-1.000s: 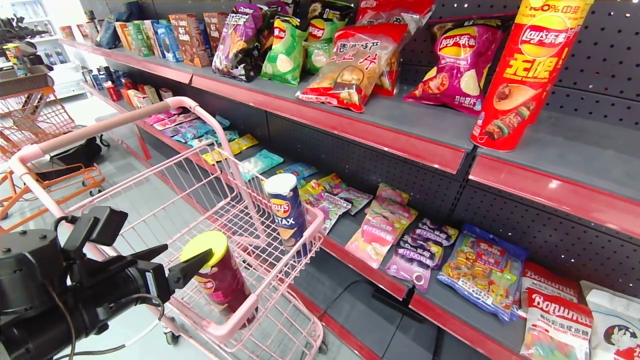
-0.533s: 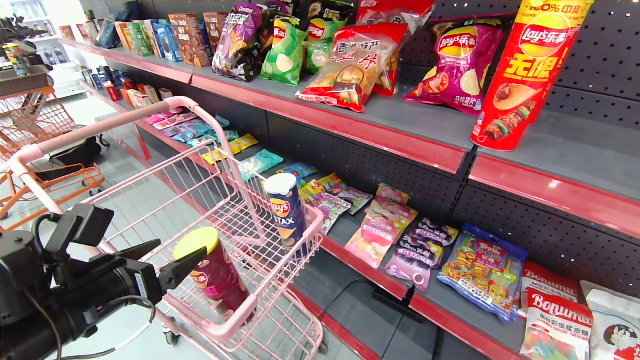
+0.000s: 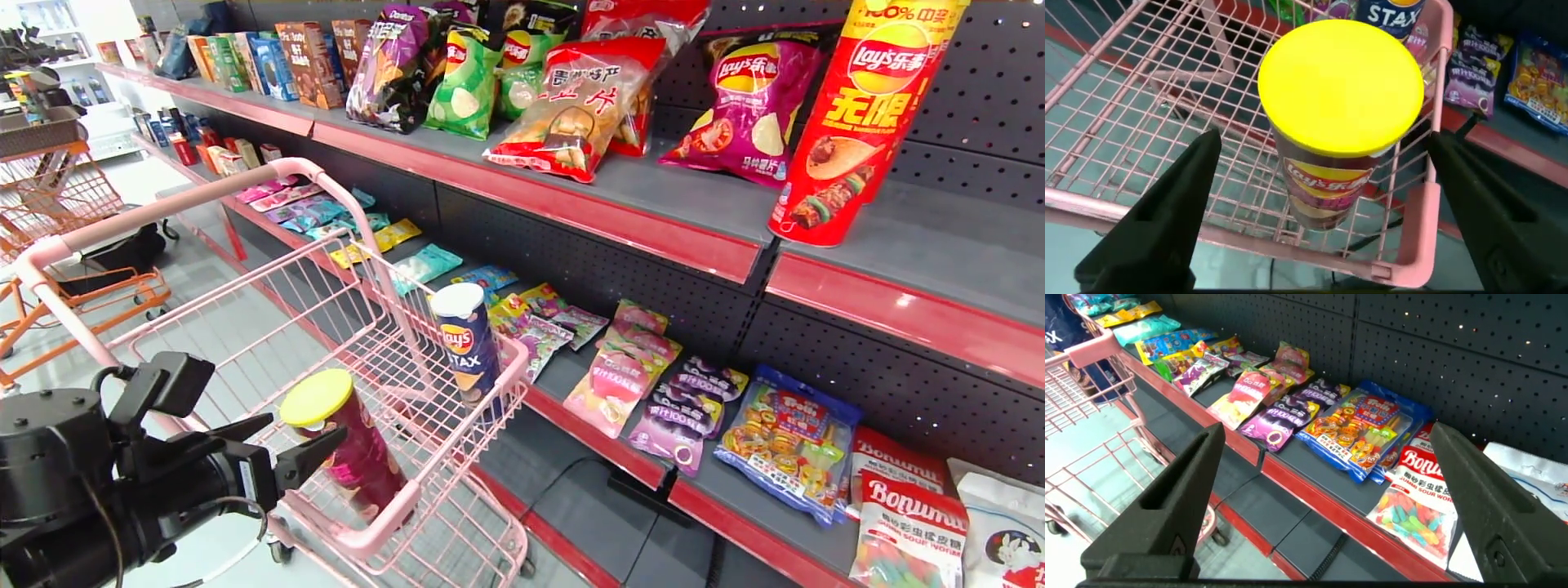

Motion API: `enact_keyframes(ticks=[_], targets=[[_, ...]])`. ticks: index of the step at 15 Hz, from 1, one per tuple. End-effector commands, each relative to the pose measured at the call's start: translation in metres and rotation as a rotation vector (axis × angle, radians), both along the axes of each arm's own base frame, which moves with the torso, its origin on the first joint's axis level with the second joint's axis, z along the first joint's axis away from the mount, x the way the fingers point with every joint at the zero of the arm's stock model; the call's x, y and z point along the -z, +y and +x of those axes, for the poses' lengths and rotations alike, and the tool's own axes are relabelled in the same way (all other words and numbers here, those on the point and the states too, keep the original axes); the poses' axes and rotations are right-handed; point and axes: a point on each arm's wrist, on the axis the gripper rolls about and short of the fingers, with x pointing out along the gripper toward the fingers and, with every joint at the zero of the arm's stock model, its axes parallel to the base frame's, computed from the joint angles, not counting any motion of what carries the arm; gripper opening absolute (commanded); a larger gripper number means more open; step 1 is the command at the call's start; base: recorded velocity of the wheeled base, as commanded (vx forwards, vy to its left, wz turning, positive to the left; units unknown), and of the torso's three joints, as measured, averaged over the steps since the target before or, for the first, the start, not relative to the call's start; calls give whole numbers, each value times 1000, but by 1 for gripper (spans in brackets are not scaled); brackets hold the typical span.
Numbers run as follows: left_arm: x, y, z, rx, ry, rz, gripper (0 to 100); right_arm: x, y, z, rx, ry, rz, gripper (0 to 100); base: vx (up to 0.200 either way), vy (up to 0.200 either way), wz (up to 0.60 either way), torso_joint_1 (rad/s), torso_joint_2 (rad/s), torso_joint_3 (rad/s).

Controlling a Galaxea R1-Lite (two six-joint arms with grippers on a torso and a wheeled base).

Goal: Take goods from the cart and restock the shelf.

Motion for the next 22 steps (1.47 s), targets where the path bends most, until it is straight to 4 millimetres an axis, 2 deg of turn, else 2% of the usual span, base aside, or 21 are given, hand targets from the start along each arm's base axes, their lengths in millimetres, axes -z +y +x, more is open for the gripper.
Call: enact_keyframes(ticks=[1, 4, 14, 15, 19, 22], targets=[[11, -5, 13, 13, 32, 6, 100, 0, 0, 0, -2, 1, 0, 100, 0, 0, 0, 0, 0, 0], [20, -10, 24, 35, 9, 19, 100, 0, 0, 0, 0, 1, 0, 100, 0, 0, 0, 0, 0, 0], [38, -24, 37, 87, 31, 63, 100, 0, 0, 0, -2, 1, 0, 100, 0, 0, 0, 0, 0, 0], [40, -24, 39, 78, 24, 64, 0, 0, 0, 0, 0, 1, 0, 100, 0, 0, 0, 0, 0, 0], [38, -24, 41, 68, -23, 56, 0, 0, 0, 0, -2, 1, 1, 100, 0, 0, 0, 0, 0, 0], [21, -23, 48, 21, -131, 43, 0, 0, 0, 0, -2, 1, 0, 100, 0, 0, 0, 0, 0, 0]])
